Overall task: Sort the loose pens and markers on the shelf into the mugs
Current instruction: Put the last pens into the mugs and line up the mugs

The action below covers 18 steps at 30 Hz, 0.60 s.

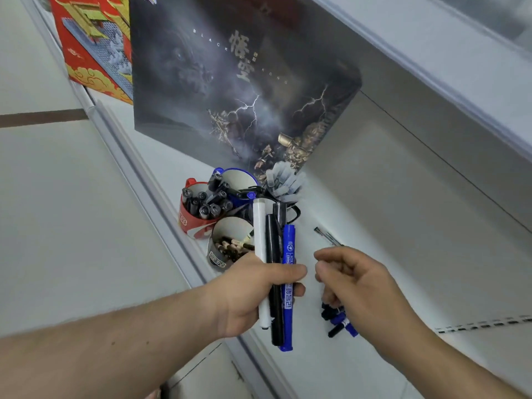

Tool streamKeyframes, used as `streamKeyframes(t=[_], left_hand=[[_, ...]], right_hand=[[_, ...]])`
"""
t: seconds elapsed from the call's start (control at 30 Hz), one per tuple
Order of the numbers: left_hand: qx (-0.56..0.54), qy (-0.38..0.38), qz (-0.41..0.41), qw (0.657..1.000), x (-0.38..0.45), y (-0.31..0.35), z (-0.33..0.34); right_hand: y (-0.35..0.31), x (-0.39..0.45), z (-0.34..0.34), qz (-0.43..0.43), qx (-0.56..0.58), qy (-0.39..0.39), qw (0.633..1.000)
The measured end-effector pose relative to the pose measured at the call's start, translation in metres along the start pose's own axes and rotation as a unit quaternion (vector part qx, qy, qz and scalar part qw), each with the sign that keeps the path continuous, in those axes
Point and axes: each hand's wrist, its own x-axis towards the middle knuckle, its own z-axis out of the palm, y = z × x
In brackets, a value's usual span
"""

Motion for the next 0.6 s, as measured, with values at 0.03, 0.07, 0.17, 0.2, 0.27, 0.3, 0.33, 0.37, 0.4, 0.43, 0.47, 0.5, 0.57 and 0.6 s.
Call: streamKeyframes(t=[0.03,0.07,0.17,0.2,0.27,0.3,0.33,0.37,0.4,0.43,0.47,0.5,0.57,0.6], left_hand=[[0.013,-0.008,0.000,1.000,-0.005,-0.003,0.004],[0.021,-0.017,0.002,1.000,-0.008,-0.004,0.008],[-0.011,-0.020,-0.014,1.000,-0.015,-0.002,0.015],[-0.035,-0.012,-0.030,0.999,-0.016,-0.001,0.016],[-0.065,0.006,-0.038,0.997,-0.017,0.000,0.015],[-0.069,0.009,-0.035,0.997,-0.018,0.001,0.014],[-0.072,0.012,-0.031,0.997,-0.019,0.000,0.013],[-0.072,0.016,-0.024,0.997,-0.019,-0.001,0.011],[-0.074,0.023,-0.016,0.997,-0.018,-0.004,0.010],[-0.079,0.032,-0.008,0.996,-0.017,-0.007,0.008],[-0.085,0.042,-0.002,0.995,-0.016,-0.009,0.007],[-0.090,0.053,0.002,0.995,-0.014,-0.011,0.005],[-0.087,0.068,0.000,0.994,-0.012,-0.014,-0.001],[-0.083,0.075,-0.003,0.994,-0.011,-0.014,-0.004]], right_hand=[[0.002,-0.005,0.000,0.012,-0.004,-0.016,1.000],[0.004,-0.009,0.000,0.023,-0.015,-0.039,0.999],[0.013,-0.022,0.005,0.061,-0.038,-0.106,0.992],[0.017,-0.027,0.007,0.073,-0.032,-0.123,0.989],[0.026,-0.037,0.011,0.086,-0.009,-0.152,0.985],[0.030,-0.041,0.012,0.088,0.007,-0.154,0.984],[0.034,-0.043,0.014,0.088,0.024,-0.148,0.985],[0.039,-0.044,0.014,0.088,0.040,-0.134,0.986],[0.043,-0.043,0.015,0.093,0.053,-0.116,0.988],[0.047,-0.042,0.015,0.099,0.059,-0.097,0.989],[0.050,-0.041,0.014,0.106,0.066,-0.075,0.989],[0.052,-0.040,0.014,0.111,0.075,-0.049,0.990],[0.053,-0.037,0.011,0.113,0.106,0.015,0.988],[0.053,-0.035,0.009,0.112,0.126,0.050,0.984]])
